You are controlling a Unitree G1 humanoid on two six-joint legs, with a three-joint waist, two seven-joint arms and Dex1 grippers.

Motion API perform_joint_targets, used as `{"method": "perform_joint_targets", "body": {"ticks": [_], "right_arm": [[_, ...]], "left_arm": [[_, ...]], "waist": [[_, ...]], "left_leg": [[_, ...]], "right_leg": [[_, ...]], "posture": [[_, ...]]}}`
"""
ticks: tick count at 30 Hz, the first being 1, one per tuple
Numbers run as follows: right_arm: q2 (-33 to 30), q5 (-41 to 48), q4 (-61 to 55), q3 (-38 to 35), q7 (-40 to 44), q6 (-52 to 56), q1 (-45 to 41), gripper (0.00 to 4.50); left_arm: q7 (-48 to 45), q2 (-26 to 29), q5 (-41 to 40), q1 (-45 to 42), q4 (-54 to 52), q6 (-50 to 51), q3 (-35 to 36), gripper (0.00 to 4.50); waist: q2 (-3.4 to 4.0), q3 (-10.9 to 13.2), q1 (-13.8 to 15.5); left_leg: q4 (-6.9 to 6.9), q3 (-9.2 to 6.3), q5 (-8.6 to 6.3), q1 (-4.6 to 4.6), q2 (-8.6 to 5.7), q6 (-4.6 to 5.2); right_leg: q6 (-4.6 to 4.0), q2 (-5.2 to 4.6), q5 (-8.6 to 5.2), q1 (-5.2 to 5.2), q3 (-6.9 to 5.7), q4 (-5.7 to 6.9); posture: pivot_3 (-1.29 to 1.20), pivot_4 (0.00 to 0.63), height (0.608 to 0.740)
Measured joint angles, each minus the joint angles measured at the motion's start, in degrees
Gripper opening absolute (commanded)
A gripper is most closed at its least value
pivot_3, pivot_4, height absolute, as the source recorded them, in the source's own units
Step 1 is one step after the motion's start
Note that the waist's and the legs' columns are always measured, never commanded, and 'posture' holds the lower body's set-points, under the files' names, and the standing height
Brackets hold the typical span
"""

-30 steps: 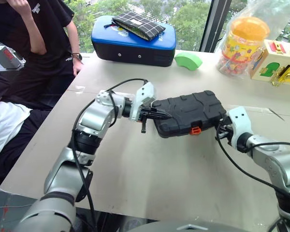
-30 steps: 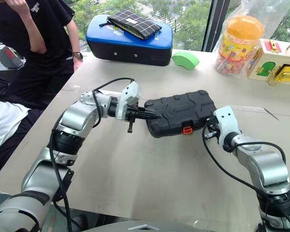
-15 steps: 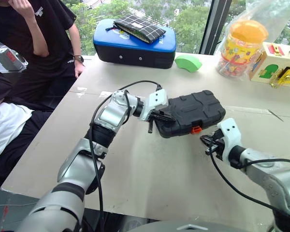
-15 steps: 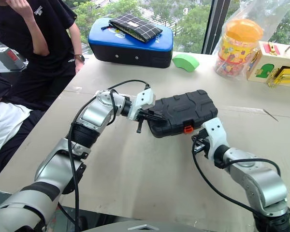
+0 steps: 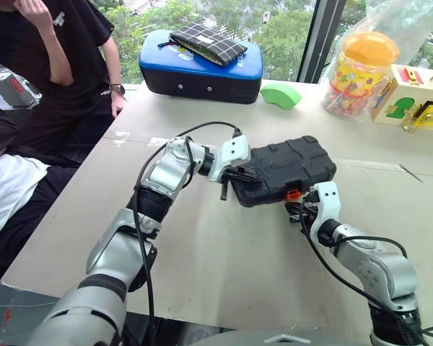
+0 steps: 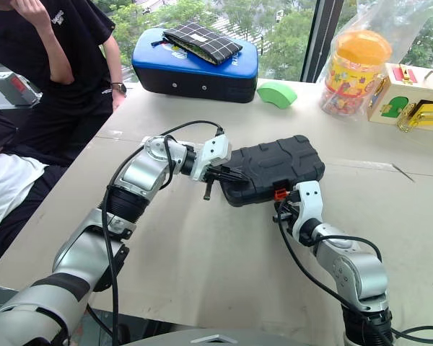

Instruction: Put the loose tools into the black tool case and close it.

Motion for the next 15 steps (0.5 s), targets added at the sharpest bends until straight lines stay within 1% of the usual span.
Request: {"method": "perform_joint_targets", "body": {"ticks": [8, 11, 15], "right_arm": [[0.99, 0.11, 1.53, -0.50, -0.31, -2.34, -0.32, 0.00], [0.59, 2.25, -0.94, -2.32, -0.07, -0.72, -0.32, 0.00], [-0.86, 4.60, -3.76, -2.73, 0.16, 2.22, -0.53, 0.00]], "left_arm": [[0.08, 0.41, 0.32, 0.74, -0.83, 0.03, 0.55, 0.16], [0.11, 0.59, 0.33, 0.92, -0.90, 0.04, 0.86, 0.16], [0.30, 0.64, 0.37, 1.29, -1.03, 0.03, 1.12, 0.16]], "waist": [[0.03, 0.00, -0.54], [0.08, 0.04, -0.76], [0.11, 0.05, -1.06]], "left_leg": [[0.01, -0.02, 0.00, 0.00, 0.03, 0.00], [0.00, -0.02, 0.00, -0.01, 0.04, 0.00], [0.00, -0.02, 0.00, 0.00, 0.04, 0.00]], "right_leg": [[0.00, -0.03, 0.00, -0.01, 0.01, 0.07], [0.00, -0.03, 0.00, -0.02, 0.01, 0.07], [0.00, -0.02, 0.00, -0.02, 0.03, 0.09]], "posture": [[0.00, 0.150, 0.740], [0.00, 0.150, 0.740], [0.00, 0.150, 0.740]]}}
